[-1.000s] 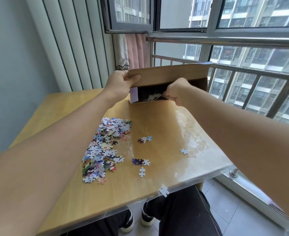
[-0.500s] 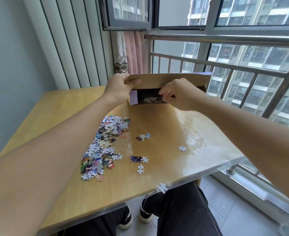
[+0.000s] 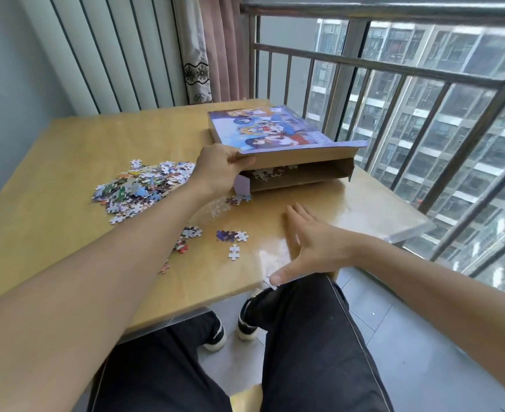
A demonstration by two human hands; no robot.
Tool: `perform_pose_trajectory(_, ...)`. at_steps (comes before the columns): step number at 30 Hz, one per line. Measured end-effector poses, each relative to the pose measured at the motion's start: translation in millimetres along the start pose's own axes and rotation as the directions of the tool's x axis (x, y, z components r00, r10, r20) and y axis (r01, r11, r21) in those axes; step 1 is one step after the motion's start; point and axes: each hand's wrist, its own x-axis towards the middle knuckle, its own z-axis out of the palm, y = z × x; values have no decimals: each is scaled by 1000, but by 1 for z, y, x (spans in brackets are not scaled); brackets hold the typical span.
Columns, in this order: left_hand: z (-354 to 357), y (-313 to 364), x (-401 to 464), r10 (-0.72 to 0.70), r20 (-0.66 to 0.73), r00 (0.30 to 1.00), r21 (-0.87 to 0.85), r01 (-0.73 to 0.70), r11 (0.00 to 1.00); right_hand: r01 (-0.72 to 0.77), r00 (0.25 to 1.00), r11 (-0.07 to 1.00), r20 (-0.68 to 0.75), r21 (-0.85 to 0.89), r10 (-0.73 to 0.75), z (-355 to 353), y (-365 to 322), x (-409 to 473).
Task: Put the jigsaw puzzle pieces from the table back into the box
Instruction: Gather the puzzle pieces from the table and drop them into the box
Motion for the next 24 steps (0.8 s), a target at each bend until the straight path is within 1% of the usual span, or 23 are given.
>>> perform_pose_trajectory(2,-1,-3,-2,-3,-5,1000,-5,3,1000,67,997,996,-45,-55,-70,10,-5,-2)
perform_pose_trajectory(4,-1,-4,-4,-4,-5,1000,-11,4,1000,103,991,987,-69,-127,-113,18,-5,2)
perform_pose_trajectory(6,-4,-6,-2,2,-11,1000,-10,-2,1000,138,986,970,-68,-198,-154,21,-4,9)
perform_pose_trajectory(8,-7,-5,-1,2,-10,1000,-13,-3,1000,171,982,960,-45,-223,-185,19,-5,16)
perform_pose_trajectory(12,-11,-4,0,3,0,1000,-26,-3,1000,204,978,961,-10,-187,-209,13,-6,21)
perform_pose_trajectory(16,-12,-4,0,6,1,1000,-33,-6,999,190,978,966,-46,-174,-201,16,-11,32)
perform_pose_trajectory(19,-15,-1,1,18,-11,1000,-14,-18,1000,162,978,974,-102,-160,-180,20,-24,50)
perform_pose_trajectory(21,-18,-1,3,38,-17,999,4,-38,999,144,968,982,-188,-126,-166,25,-40,67)
perform_pose_trajectory(22,-20,0,4,40,-15,999,2,-40,999,145,958,983,-230,-115,-168,28,-50,76)
perform_pose_trajectory(24,-22,-1,5,26,-3,1000,1,-26,1000,187,943,978,-260,-96,-206,33,-72,94)
